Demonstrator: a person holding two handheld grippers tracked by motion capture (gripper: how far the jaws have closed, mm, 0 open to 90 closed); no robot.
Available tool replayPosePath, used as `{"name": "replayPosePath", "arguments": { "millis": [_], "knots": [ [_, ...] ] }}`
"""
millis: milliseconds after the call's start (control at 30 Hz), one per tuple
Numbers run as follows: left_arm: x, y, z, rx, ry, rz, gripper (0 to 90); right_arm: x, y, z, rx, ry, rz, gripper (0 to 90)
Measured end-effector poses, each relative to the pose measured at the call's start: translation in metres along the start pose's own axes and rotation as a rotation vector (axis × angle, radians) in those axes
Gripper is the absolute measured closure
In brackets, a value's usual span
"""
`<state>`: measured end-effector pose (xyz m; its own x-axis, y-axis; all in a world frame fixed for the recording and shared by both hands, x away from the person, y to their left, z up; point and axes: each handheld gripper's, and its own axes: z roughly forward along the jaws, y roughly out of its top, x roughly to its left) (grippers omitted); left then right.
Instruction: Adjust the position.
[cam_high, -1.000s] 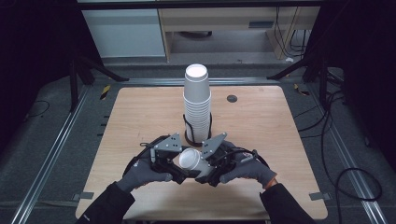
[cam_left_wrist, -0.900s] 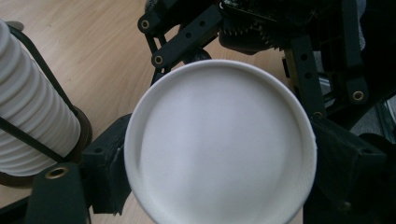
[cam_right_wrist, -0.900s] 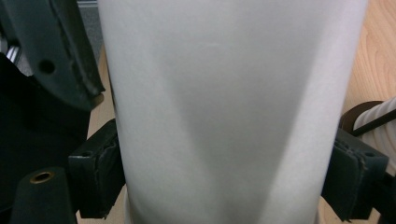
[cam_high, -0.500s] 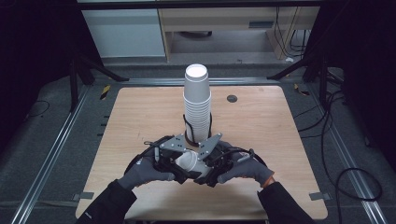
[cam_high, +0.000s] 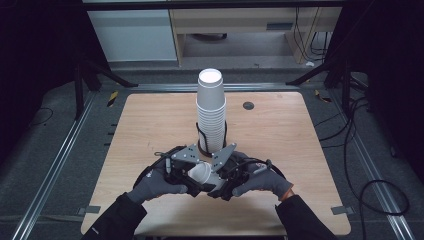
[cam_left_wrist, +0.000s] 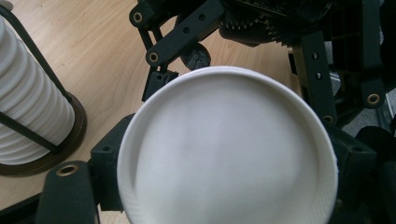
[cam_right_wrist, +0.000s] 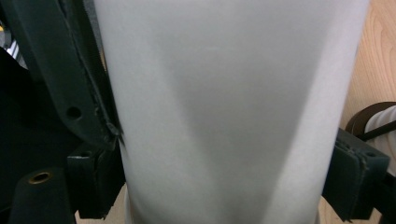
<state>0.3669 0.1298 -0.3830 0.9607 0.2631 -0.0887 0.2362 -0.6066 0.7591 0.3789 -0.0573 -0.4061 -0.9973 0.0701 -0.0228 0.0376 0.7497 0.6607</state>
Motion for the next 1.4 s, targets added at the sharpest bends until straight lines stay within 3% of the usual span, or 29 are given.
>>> {"name": "replayPosePath", "arguments": {
  "millis": [467, 833, 1400],
  "knots": [
    [-0.0003, 0.0002, -0.0010, 0.002, -0.003, 0.006, 19.3, 0.0005, 0.0001, -0.0002, -0.001, 0.001, -0.005, 14.7],
    [-0.0005, -0.0025, 0.0004, 0.062, -0.014, 0.020, 17.6, 0.0014, -0.0005, 0.0000, 0.018, 0.001, -0.012, 14.7],
    [-0.0011, -0.0027, 0.0007, 0.073, -0.010, 0.020, 20.7, 0.0027, -0.0005, 0.0023, 0.023, 0.000, -0.012, 13.6]
  ]
}}
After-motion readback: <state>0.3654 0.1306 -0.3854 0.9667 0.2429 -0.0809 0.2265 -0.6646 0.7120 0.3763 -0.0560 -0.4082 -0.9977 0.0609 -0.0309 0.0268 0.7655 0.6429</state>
